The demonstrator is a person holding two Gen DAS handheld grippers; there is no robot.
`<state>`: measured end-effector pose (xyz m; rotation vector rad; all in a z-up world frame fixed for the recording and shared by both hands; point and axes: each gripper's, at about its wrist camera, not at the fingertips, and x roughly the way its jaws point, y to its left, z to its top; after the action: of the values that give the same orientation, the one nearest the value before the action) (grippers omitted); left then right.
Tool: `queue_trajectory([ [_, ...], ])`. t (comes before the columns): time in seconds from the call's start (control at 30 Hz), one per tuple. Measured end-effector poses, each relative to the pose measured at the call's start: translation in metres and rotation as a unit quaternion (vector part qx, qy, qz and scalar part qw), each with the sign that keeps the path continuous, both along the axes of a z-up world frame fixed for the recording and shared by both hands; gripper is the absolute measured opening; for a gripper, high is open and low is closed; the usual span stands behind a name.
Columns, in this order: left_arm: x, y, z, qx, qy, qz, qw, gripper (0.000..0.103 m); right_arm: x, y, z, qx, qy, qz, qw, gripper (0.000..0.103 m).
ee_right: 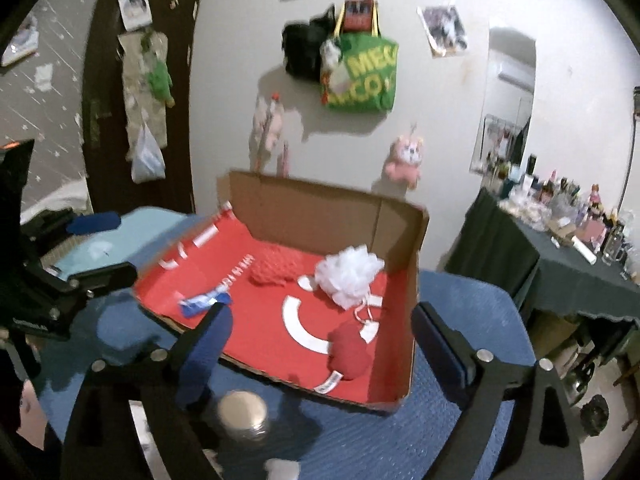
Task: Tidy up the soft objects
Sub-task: 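Withdraw both tools back toward the remaining items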
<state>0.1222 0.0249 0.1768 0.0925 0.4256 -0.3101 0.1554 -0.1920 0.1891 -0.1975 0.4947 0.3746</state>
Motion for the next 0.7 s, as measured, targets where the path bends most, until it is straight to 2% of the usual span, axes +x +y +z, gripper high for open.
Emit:
queue_trajectory([
  [0.17,-0.041,-0.004,0.007,-0.014,-0.039,0.015,0.999,0.099,-0.046,0.0,0.014,0.024,-0.04,0.003,0.999,0.103],
  [0.3,-0.066,-0.006,0.004,-0.026,-0.054,0.025,0.9979,0.1,-0.077,-0.002,0.015,0.032,-0.062,-0.002,0.998,0.103],
  [0.5,-0.095,-0.009,-0.009,-0.042,-0.067,0.037,0.9962,0.101,-0.111,-0.005,0.002,0.041,-0.075,-0.018,0.996,0.103],
  [0.7,-0.116,-0.016,-0.03,-0.041,-0.066,0.052,0.9956,0.101,-0.137,-0.013,-0.022,0.056,-0.082,-0.044,0.994,0.103],
])
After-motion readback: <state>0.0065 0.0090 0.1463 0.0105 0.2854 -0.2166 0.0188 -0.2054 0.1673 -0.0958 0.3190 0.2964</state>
